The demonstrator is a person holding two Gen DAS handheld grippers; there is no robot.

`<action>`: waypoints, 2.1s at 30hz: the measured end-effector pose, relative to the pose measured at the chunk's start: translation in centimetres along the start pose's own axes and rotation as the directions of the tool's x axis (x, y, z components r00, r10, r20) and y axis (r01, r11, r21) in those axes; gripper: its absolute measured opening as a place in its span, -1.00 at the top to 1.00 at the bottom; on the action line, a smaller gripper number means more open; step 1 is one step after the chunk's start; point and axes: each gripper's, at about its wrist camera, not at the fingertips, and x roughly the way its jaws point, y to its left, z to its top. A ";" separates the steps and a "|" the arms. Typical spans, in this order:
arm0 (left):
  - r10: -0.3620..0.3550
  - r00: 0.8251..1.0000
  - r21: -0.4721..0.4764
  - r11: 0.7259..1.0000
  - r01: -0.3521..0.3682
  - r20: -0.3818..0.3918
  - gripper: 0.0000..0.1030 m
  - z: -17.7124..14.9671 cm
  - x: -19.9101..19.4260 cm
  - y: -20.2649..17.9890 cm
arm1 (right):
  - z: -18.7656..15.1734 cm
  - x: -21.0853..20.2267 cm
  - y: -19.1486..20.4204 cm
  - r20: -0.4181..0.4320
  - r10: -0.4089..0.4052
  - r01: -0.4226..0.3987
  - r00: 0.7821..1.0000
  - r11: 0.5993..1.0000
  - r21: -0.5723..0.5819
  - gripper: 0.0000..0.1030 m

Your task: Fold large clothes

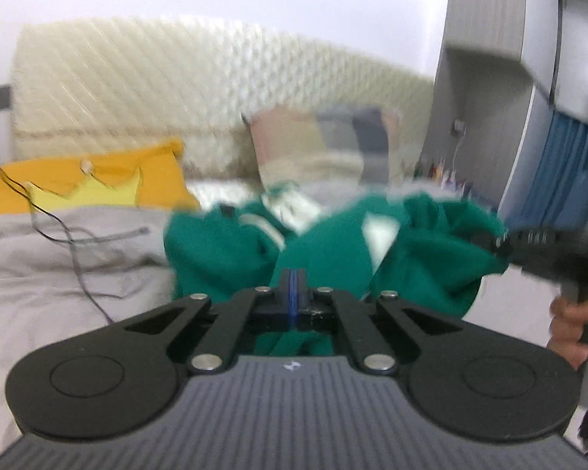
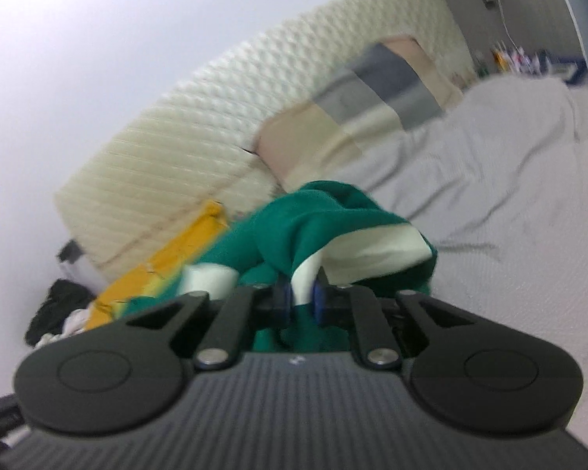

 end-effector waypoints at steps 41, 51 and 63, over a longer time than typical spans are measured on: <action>0.188 0.982 0.635 0.762 -0.124 -0.035 -0.06 -9.7 15.3 -13.6 | -12.9 -7.3 -10.8 -0.019 -0.189 0.188 0.982 0.953 0.236 0.79; 0.306 0.935 0.186 0.923 -0.337 0.178 0.85 -4.0 4.5 -6.9 | -12.2 -9.7 -11.2 0.065 -0.234 0.216 0.970 0.953 0.212 0.80; 0.485 0.842 -0.275 0.864 -0.421 0.237 0.91 -4.8 -19.3 4.7 | -10.0 -17.3 -8.8 0.245 -0.285 0.263 0.927 0.957 0.120 0.80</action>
